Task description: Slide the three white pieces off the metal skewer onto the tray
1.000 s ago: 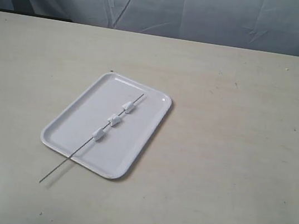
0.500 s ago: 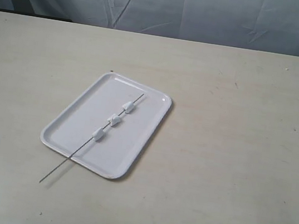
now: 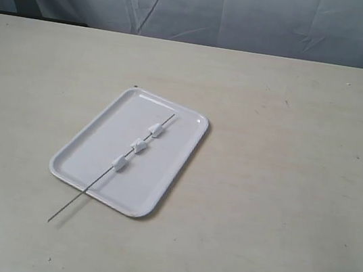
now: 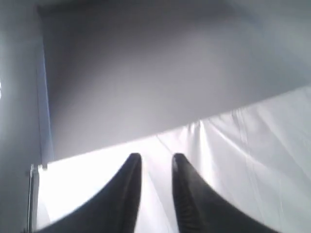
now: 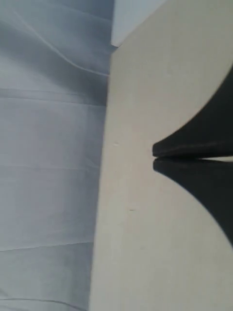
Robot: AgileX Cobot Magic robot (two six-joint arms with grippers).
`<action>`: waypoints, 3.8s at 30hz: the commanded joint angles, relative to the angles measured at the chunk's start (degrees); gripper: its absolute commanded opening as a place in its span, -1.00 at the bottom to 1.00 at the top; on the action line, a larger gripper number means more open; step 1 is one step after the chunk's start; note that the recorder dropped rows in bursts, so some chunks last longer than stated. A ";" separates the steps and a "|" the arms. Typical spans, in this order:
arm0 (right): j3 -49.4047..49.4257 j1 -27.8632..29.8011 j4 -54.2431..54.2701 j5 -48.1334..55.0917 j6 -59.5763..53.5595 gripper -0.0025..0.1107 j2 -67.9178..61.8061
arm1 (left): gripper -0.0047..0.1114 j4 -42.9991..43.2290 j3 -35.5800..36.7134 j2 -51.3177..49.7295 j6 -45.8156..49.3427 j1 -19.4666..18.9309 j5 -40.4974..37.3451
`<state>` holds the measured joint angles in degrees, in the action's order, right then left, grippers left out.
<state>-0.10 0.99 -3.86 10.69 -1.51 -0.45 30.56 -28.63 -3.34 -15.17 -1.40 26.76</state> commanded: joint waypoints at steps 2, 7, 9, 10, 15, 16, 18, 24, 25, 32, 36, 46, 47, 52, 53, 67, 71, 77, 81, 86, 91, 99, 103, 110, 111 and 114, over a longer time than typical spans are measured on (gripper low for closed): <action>0.10 0.24 -0.57 -17.01 -0.03 -0.97 0.45 | 0.04 19.78 -5.42 -6.78 -27.22 0.34 -16.74; 0.10 0.24 -0.44 -27.41 0.09 -0.97 0.45 | 0.17 47.99 -5.96 -15.42 -55.76 0.34 -11.79; 0.10 0.24 1.14 -30.24 1.51 -0.97 0.45 | 0.16 62.72 -6.17 -20.75 -68.31 0.34 -9.70; 0.10 0.24 2.24 -30.59 4.62 -0.97 0.45 | 0.15 69.39 -6.33 -23.64 -74.59 0.34 -9.60; 0.10 0.24 6.21 -34.48 18.52 -0.97 0.45 | 0.10 69.39 -6.33 -37.15 -78.35 0.34 -9.72; 0.10 0.24 7.05 -36.04 21.06 -0.97 0.45 | 0.09 69.39 -6.33 -39.12 -78.46 0.34 -8.99; 0.10 0.24 7.42 -38.93 24.50 -0.97 0.45 | 0.01 69.39 -6.33 -43.48 -78.73 0.34 -8.69; 0.10 0.24 7.42 -48.02 29.84 -0.97 0.45 | -0.30 69.39 -6.33 -50.08 -78.93 0.34 -12.57; 0.10 0.24 7.42 -48.55 30.01 -0.97 0.45 | -0.37 69.39 -6.33 -50.20 -79.40 0.34 -14.71; 0.10 0.24 3.86 -43.79 31.18 -0.97 0.45 | -0.80 67.32 -6.33 -50.34 -73.18 0.34 -37.32; 0.10 0.24 3.86 -43.56 31.65 -0.97 0.45 | -0.82 31.10 -6.33 -50.46 -37.34 0.45 -47.29; 0.10 0.24 -11.53 -33.38 45.53 -0.97 0.45 | -0.21 -58.15 -6.47 -57.92 41.51 0.45 -62.57; 0.10 0.24 -13.80 -33.08 47.70 -0.97 0.45 | -0.13 -64.41 -6.47 -58.74 47.29 0.45 -64.16; 0.10 0.24 -31.29 -32.95 61.67 -0.97 0.45 | -0.05 -81.93 -6.47 -62.73 59.05 0.45 -68.31; 0.10 0.24 -33.94 -32.95 64.67 -0.97 0.45 | -0.05 -83.30 -6.47 -63.61 60.21 0.45 -69.14; 0.10 0.24 -54.96 -41.17 83.76 -0.97 0.45 | -0.15 -85.38 -6.47 -77.03 68.11 10.25 -62.86; -4.57 0.24 -60.56 -32.18 84.44 -0.97 0.45 | -0.15 -85.38 -6.47 -80.96 67.88 14.11 -58.87; -21.85 0.24 -86.59 -25.38 105.10 -0.60 -10.50 | -0.15 -85.14 -7.03 -84.88 67.88 16.40 -56.30; -30.12 0.24 -96.09 -28.91 122.85 -0.31 -23.78 | -0.15 -84.50 -8.11 -85.46 67.88 16.40 -55.98; -34.85 0.24 -96.09 -32.51 122.85 -0.31 -43.97 | -0.15 -84.02 -9.16 -85.46 67.88 16.40 -55.17; -37.61 0.24 -96.09 -34.67 122.75 -0.31 -61.51 | -0.15 -83.69 -9.68 -85.46 67.88 16.40 -55.03; -38.07 0.24 -96.09 -9.68 110.68 -0.31 -72.43 | -0.15 -83.91 -9.68 -85.46 67.88 16.40 -55.14; -38.07 0.24 -92.89 15.61 92.18 -0.52 -70.83 | -0.15 -83.89 -9.68 -85.46 67.88 16.40 -54.07; -38.28 0.24 -26.73 15.55 38.80 -0.69 -72.91 | -0.15 -85.46 -9.68 -86.13 67.88 16.95 -54.13; -38.28 0.24 -5.71 16.57 16.21 -0.55 -74.24 | -0.15 -85.46 -9.68 -87.39 67.88 18.11 -54.95; -38.28 0.24 23.17 20.76 -11.52 -0.05 -75.98 | -0.15 -85.46 -9.68 -91.45 67.88 22.26 -54.97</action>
<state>-38.22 1.12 1.07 29.79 3.74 -75.88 -54.23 -38.23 -92.47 52.66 18.52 -27.84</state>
